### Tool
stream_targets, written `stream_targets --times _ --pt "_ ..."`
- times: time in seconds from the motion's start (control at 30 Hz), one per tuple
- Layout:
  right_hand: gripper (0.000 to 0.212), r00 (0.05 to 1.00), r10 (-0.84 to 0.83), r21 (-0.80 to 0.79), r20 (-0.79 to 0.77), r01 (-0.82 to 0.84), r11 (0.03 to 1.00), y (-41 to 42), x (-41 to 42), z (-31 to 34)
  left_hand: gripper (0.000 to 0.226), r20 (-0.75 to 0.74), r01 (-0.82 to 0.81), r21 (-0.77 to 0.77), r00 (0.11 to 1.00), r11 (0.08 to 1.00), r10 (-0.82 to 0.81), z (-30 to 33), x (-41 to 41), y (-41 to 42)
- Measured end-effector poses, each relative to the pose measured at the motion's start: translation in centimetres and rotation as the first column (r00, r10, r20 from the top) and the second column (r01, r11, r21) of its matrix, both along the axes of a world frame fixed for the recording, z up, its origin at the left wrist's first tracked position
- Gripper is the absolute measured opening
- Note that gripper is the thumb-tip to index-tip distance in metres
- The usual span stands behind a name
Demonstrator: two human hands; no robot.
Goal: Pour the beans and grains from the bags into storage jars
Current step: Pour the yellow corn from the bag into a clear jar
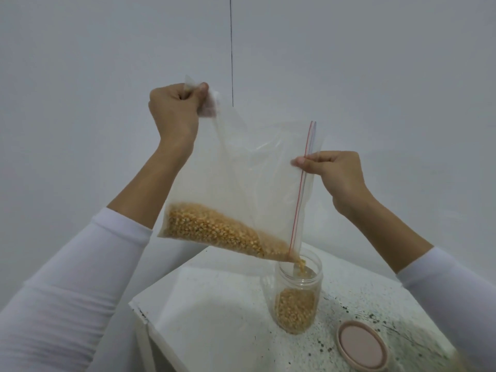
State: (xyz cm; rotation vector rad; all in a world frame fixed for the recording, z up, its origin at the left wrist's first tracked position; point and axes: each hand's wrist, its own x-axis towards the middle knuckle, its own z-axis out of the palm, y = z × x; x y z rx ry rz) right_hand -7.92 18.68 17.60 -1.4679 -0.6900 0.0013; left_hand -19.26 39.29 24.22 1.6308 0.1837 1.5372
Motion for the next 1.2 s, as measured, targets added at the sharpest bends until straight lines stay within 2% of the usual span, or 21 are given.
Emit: stream_targets --times 0.03,0.13,0.23,0.3,0.37,0.47,0.6,0.87,0.97,1.07,1.2 --pt "0.006 1.0 -0.008 0.01 -0.001 0.008 1.0 -0.1 0.1 0.1 0.054 0.006 -0.012 0.006 1.0 1.0 0.012 0.0 -0.1 0.0" --pt "0.007 0.999 0.042 -0.051 -0.003 -0.042 0.998 -0.2 -0.1 0.1 0.035 -0.025 0.034 0.034 0.999 0.999 -0.033 0.2 -0.1 0.0" --pt "0.006 1.0 -0.003 0.024 -0.009 0.003 1.0 -0.4 -0.1 0.1 0.039 -0.001 -0.037 0.009 0.999 0.999 0.037 0.2 -0.1 -0.1" --pt "0.006 1.0 0.018 -0.004 -0.006 -0.018 1.0 -0.5 -0.1 0.0 0.047 -0.027 -0.01 0.035 1.0 0.999 0.011 0.2 -0.4 -0.6" --pt "0.009 0.999 0.053 -0.053 -0.01 -0.054 0.997 -0.5 -0.2 -0.2 0.038 -0.06 0.019 0.053 0.998 0.998 -0.016 0.1 -0.4 -1.3" --pt "0.01 1.0 0.006 0.001 -0.015 -0.006 1.0 -0.7 -0.1 -0.1 0.033 -0.025 -0.03 0.015 0.999 0.999 0.031 0.0 -0.3 -1.2" --pt "0.009 0.999 0.042 -0.062 -0.027 -0.044 0.997 -0.6 -0.3 -0.4 0.034 -0.071 0.046 0.024 0.997 0.999 -0.044 -0.5 -0.1 -1.3" --pt "0.015 0.999 -0.004 0.002 -0.033 0.005 1.0 -0.9 0.0 -0.2 0.033 -0.021 0.014 -0.059 1.0 0.998 -0.015 -0.3 -0.9 -1.2" --pt "0.015 0.999 0.035 -0.042 -0.02 -0.036 0.998 -0.9 0.0 0.0 0.029 -0.037 0.011 -0.032 0.999 0.999 -0.012 -0.1 -1.0 -0.9" --pt "0.018 1.0 0.012 -0.017 -0.015 -0.012 1.0 -0.8 0.1 0.0 0.035 -0.023 -0.027 -0.029 0.999 0.999 0.027 0.1 -1.1 -0.6" --pt "0.018 0.999 0.044 -0.046 -0.01 -0.044 0.998 -0.6 0.0 0.1 0.057 -0.031 -0.035 -0.004 0.999 0.999 0.035 0.2 -1.3 -0.9"
